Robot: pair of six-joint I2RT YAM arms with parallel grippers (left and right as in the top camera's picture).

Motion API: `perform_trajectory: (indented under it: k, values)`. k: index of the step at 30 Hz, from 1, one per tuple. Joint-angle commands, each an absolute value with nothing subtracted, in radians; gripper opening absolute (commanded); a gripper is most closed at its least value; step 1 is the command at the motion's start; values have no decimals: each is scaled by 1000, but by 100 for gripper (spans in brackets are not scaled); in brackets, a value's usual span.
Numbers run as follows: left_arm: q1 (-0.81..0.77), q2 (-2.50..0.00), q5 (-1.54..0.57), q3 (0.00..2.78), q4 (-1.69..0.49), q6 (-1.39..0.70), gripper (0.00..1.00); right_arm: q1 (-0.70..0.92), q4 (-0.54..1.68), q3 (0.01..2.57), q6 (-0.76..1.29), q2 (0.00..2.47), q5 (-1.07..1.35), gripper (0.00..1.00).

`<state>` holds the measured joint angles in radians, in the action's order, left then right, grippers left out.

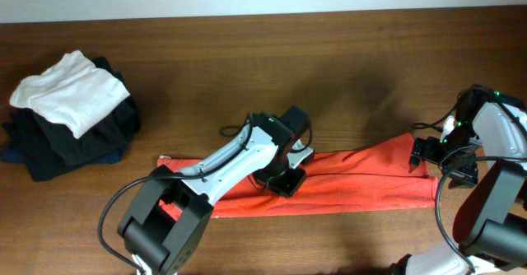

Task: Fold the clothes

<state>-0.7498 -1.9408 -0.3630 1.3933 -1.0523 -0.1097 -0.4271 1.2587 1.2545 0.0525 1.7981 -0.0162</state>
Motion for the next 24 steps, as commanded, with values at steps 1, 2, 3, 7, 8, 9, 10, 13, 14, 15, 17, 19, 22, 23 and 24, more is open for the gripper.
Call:
perform_trajectory:
  k: [1,2,3,7,8,9,10,13,14,15,17,19,22,23,24]
  values:
    - [-754,-1914,-145,1407,-949,-171,6,-432,1261,1250,57,1787,-6,96]
    - [-754,-1914,-138,1407,-922,-171,10,-432,1262,1250,57,1787,-7,96]
    - [-754,-1915,-137,1407,-888,-171,13,-432,1264,1250,57,1787,-6,96]
    - [-754,-1915,-125,1407,-824,-171,17,-432,1264,1250,57,1787,-3,96]
    - [-754,-1915,-125,1407,-816,-171,18,-432,1264,1250,57,1787,-3,96]
    - [-754,-1915,-125,1407,-813,-171,18,-432,1264,1250,57,1787,-3,96]
    - [-754,-1915,-119,1407,-815,-171,18,-432,1264,1250,57,1787,-3,96]
    - [-745,-1908,-89,1412,-831,-171,5,-432,1264,1250,56,1787,-2,100]
    - [-735,-1900,-89,1418,-843,-172,4,-432,1264,1250,56,1787,-3,100]
    - [-718,-1884,-88,1427,-862,-186,4,-432,1263,1250,56,1787,-3,99]
    - [-667,-1834,-88,1442,-894,-197,4,-432,1259,1250,27,1787,0,99]
    - [-594,-1759,-88,1446,-930,-197,4,-432,1238,1246,-12,1787,17,99]
    - [-507,-1673,-89,1446,-975,-197,6,-432,1196,1227,-51,1789,19,99]
    - [-474,-1643,-89,1446,-994,-197,8,-432,1171,1216,-62,1790,19,99]
    - [-440,-1615,-89,1446,-1015,-197,9,-432,1143,1203,-78,1790,19,99]
